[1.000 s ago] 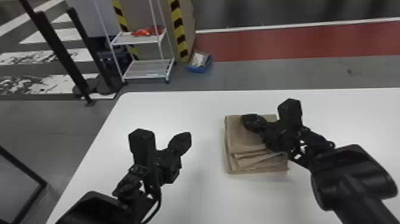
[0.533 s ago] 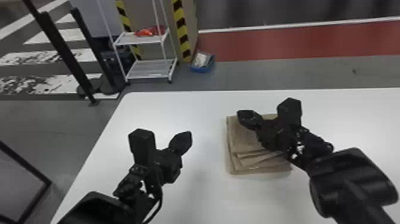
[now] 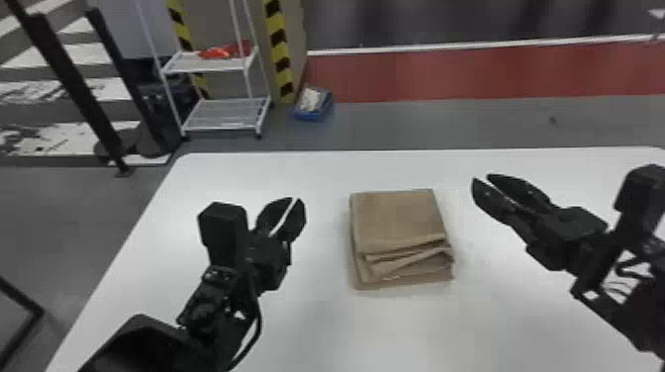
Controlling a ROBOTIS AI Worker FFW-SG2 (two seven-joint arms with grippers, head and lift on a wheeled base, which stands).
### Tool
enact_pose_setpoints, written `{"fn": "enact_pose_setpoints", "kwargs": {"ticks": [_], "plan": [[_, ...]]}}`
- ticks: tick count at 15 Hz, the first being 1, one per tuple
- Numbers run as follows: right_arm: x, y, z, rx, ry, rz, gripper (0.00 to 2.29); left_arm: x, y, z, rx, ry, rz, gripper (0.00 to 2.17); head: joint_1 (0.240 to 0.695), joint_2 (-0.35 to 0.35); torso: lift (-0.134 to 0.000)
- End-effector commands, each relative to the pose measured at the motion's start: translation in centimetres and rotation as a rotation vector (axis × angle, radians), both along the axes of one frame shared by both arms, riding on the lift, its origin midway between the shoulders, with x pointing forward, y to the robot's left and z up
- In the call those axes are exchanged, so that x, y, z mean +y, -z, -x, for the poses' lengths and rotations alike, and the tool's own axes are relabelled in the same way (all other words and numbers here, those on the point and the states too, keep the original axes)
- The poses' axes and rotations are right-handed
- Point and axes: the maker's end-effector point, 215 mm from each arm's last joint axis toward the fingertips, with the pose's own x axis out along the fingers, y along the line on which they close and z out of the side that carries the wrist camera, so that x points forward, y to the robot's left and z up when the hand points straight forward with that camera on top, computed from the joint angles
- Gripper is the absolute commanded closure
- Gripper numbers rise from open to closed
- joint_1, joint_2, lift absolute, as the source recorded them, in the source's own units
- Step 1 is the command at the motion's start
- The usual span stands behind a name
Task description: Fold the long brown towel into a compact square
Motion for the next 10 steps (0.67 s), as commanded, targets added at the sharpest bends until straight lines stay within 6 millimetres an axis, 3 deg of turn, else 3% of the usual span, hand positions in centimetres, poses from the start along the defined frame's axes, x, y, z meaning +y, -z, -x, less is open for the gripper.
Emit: {"fn": "enact_pose_setpoints", "kwargs": {"ticks": [1,2,4,5,7,10], "plan": [[-7.0,-1.3,4.0,0.011,0.077,0.06,0.05,-1.9,-3.6,-0.2,-0.112,-0.011,0.006,0.05,0.695,0.045,-0.125],[-9.6,-2.7,5.3,-0.02,0.119,0.076,0.05,-2.5,-4.1,-0.1,-0.126,-0.025,0.005,0.05,0.695,0.014,-0.125],[-12.1,-4.6,7.5,-0.064,0.151,0.05,0.04,-3.5,-5.4,0.3,-0.176,-0.061,-0.023,0.06,0.695,-0.049,-0.125],[-12.7,-4.6,8.4,-0.063,0.154,0.027,0.04,-3.8,-6.7,0.6,-0.226,-0.079,-0.003,0.06,0.695,-0.095,-0.125],[-13.5,-5.4,9.5,-0.084,0.18,-0.034,0.04,-4.2,-7.1,2.1,-0.259,-0.103,0.024,0.07,0.695,-0.128,-0.125],[-13.1,-4.1,11.0,-0.058,0.189,-0.063,0.04,-3.3,-6.4,3.8,-0.26,-0.134,0.034,0.07,0.695,-0.166,-0.125]]}}
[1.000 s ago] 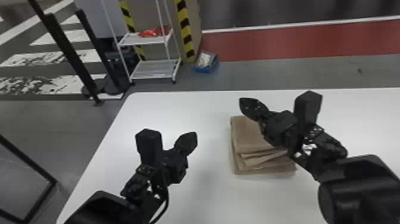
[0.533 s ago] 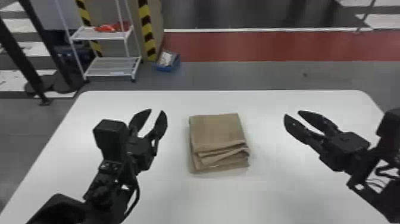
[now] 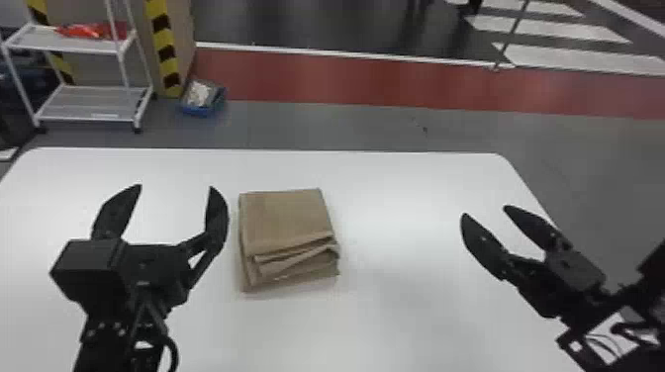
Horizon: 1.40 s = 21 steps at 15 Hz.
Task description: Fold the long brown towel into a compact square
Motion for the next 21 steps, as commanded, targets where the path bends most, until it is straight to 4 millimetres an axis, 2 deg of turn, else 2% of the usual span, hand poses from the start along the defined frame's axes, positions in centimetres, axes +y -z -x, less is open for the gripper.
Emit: {"fn": "enact_pose_setpoints", "kwargs": {"ticks": [1,4,7,9,11,15,18,19,21], "plan": [[-0.1,1.0,0.9,0.008,0.023,-0.024,0.04,0.5,0.9,1.1,0.014,-0.001,-0.001,0.07,0.695,-0.169,-0.125],[-0.4,2.3,1.7,-0.009,0.052,-0.072,0.03,1.2,1.8,1.8,0.036,0.012,-0.019,0.07,0.695,-0.171,-0.125],[0.1,2.2,2.7,-0.04,0.037,-0.07,0.03,1.7,1.8,2.1,0.038,0.035,-0.037,0.07,0.695,-0.168,-0.125],[0.0,1.8,3.1,-0.063,0.045,-0.062,0.03,2.7,1.5,2.4,0.033,0.022,-0.046,0.07,0.695,-0.162,-0.125],[0.5,1.1,3.2,-0.072,0.048,-0.053,0.03,2.8,0.6,2.7,0.018,0.02,-0.048,0.07,0.695,-0.156,-0.125],[0.7,-0.8,2.3,-0.116,0.136,-0.029,0.03,3.4,-0.4,2.5,0.016,0.013,-0.063,0.07,0.695,-0.141,-0.125],[1.1,-1.2,1.7,-0.129,0.171,-0.032,0.03,3.2,0.4,2.4,0.051,0.029,-0.069,0.07,0.695,-0.137,-0.125],[0.5,-1.5,1.6,-0.142,0.198,-0.028,0.03,3.2,1.1,2.3,0.08,0.038,-0.082,0.07,0.695,-0.13,-0.125],[-0.2,-1.6,1.5,-0.153,0.214,-0.022,0.04,3.6,1.0,2.0,0.078,0.031,-0.081,0.07,0.695,-0.131,-0.125]]}}
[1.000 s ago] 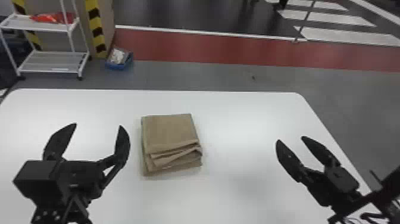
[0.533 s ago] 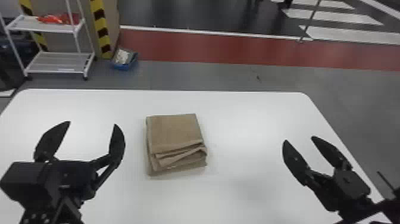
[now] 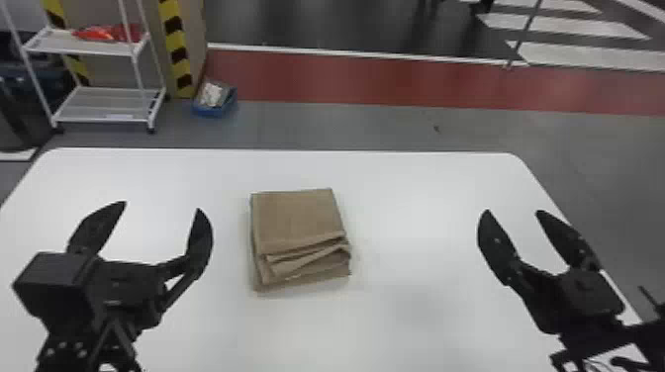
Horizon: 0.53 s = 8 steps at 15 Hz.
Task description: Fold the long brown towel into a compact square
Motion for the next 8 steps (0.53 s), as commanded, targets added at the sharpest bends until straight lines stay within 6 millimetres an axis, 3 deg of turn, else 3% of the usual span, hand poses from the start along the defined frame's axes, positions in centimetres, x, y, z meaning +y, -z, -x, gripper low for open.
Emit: {"fn": "enact_pose_setpoints", "kwargs": {"ticks": [1,8], "plan": [[-0.51,-0.25,0.0,-0.014,0.012,0.006,0.04,0.43,-0.11,-0.34,-0.003,-0.011,0.004,0.07,0.695,-0.132,-0.125],[-1.09,-0.05,0.15,-0.013,0.019,0.021,0.07,0.49,-0.75,-0.8,-0.053,-0.026,0.038,0.07,0.695,-0.14,-0.125]]}}
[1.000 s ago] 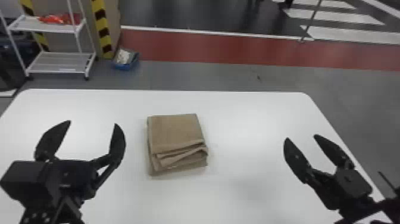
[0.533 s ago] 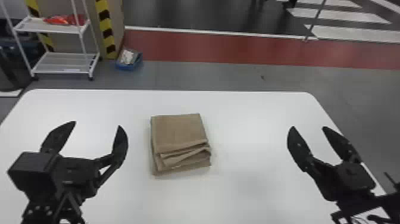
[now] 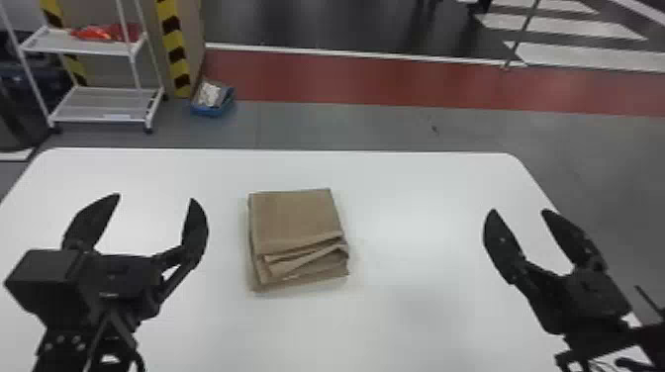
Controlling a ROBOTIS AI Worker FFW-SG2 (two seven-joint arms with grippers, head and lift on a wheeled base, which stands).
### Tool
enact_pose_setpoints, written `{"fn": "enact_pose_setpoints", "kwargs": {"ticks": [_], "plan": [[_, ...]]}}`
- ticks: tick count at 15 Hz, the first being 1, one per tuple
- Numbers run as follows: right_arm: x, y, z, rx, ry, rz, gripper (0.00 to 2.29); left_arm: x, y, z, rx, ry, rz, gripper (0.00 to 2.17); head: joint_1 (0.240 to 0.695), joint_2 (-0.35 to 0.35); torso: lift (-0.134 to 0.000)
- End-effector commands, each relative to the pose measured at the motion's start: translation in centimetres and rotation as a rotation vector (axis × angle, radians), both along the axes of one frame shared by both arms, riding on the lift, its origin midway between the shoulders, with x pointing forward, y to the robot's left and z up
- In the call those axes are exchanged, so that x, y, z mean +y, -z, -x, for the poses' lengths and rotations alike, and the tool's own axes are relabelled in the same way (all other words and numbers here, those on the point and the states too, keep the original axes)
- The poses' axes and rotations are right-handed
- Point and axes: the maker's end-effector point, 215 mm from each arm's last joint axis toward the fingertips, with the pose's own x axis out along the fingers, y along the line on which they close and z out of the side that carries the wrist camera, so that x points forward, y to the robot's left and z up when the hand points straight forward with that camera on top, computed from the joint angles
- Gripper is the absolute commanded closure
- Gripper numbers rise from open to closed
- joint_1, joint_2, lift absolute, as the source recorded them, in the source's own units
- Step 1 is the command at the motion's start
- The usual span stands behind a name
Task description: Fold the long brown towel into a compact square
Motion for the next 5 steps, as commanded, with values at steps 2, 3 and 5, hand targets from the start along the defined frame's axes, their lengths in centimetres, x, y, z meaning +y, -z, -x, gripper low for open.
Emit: {"fn": "enact_pose_setpoints", "kwargs": {"ticks": [2,3,5], "plan": [[-0.08,0.27,-0.07,0.005,0.001,-0.001,0.07,0.32,-0.39,0.2,-0.026,-0.009,0.013,0.07,0.695,-0.139,-0.125],[-0.08,0.27,-0.07,0.005,0.001,-0.001,0.07,0.55,-0.43,0.21,-0.028,-0.012,0.015,0.07,0.695,-0.138,-0.125],[-0.12,0.26,-0.07,0.006,0.002,-0.001,0.07,0.63,-0.28,0.23,-0.023,-0.014,0.016,0.07,0.695,-0.135,-0.125]]}}
